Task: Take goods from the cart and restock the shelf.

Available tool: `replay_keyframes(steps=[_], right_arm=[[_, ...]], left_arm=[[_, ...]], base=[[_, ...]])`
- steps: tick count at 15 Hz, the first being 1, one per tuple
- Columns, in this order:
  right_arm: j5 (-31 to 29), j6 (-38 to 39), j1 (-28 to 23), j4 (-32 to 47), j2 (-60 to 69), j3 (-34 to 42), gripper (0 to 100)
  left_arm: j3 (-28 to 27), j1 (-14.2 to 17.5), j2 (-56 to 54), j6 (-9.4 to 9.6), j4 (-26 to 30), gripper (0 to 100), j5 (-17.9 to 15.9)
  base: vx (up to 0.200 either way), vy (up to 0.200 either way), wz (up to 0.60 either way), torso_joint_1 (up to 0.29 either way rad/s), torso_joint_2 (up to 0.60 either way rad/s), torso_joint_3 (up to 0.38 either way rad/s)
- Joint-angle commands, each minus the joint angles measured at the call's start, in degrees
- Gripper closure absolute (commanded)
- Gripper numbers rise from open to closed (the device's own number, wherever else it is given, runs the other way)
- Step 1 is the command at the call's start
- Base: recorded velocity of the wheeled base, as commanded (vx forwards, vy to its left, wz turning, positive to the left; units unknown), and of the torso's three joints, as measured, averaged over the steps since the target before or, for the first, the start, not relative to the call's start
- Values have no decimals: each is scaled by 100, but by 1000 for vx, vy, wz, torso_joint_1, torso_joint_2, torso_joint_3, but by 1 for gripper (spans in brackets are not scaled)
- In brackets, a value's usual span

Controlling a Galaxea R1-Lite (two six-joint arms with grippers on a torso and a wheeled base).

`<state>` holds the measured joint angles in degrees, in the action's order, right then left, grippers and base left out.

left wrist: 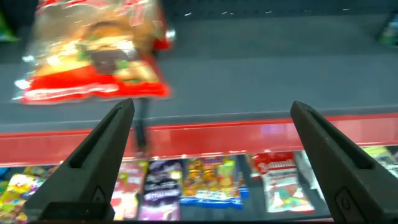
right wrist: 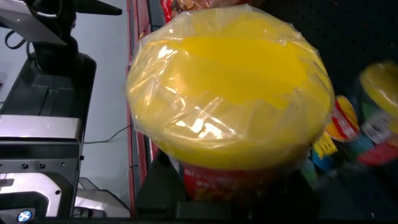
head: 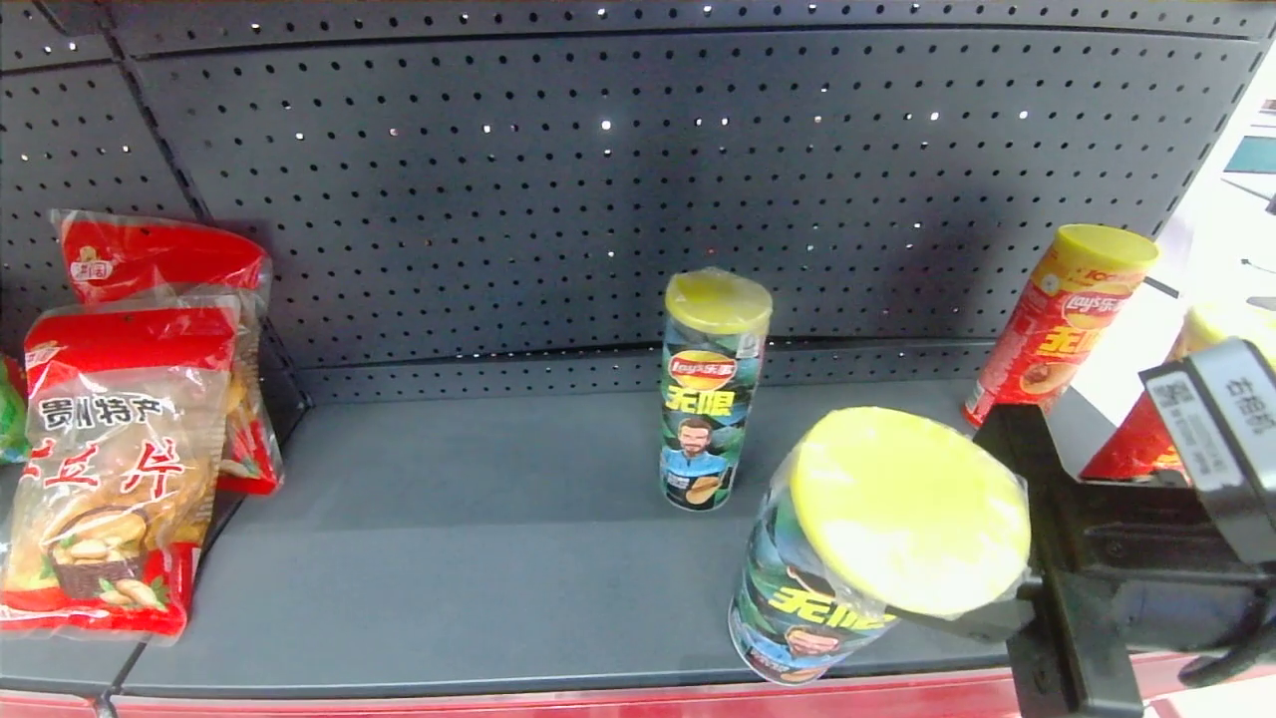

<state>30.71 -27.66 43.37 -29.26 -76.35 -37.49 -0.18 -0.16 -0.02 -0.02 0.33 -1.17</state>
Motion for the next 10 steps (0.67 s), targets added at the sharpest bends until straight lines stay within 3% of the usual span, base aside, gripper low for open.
replay_keyframes(steps=[1,10], right_arm=[[5,-3,13,-1,6,4,100],[14,-3,13,-1,41,-4,100]], left_arm=[[1,-11,2,-15,2,0,3],[1,-11,2,-85,11,0,3]], base=[[0,0,0,0,0,0],[0,0,0,0,0,0]])
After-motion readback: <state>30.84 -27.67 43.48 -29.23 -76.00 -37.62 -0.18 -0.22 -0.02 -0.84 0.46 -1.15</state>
